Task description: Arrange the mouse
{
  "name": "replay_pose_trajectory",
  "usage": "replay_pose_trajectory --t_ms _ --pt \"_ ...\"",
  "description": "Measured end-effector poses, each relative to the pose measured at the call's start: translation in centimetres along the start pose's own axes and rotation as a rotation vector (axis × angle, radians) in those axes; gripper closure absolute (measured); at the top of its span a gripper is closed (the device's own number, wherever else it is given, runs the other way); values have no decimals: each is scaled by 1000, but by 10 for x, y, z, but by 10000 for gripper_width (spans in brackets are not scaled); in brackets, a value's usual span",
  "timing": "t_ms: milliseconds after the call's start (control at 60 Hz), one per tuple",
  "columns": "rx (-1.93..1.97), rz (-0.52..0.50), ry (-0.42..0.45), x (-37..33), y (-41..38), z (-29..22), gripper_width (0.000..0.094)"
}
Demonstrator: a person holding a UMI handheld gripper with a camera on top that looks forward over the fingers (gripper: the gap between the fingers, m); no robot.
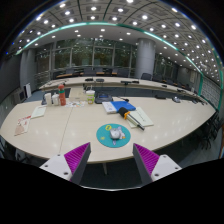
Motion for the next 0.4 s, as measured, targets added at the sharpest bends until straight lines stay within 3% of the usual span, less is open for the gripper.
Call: replay_pose_trajectory --t_ms 400 --pt "-40 14 22 -37 -12 16 80"
Point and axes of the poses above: the point between the fingertips, and its own axes, seen from behind it with the camera up: y to the right, z down, x forward, the way the camera looks, the point moved 10 cm from there along -x, backward, against the way the camera looks, and after that the axes turned 14 degrees about -y, right-handed, at the moved point
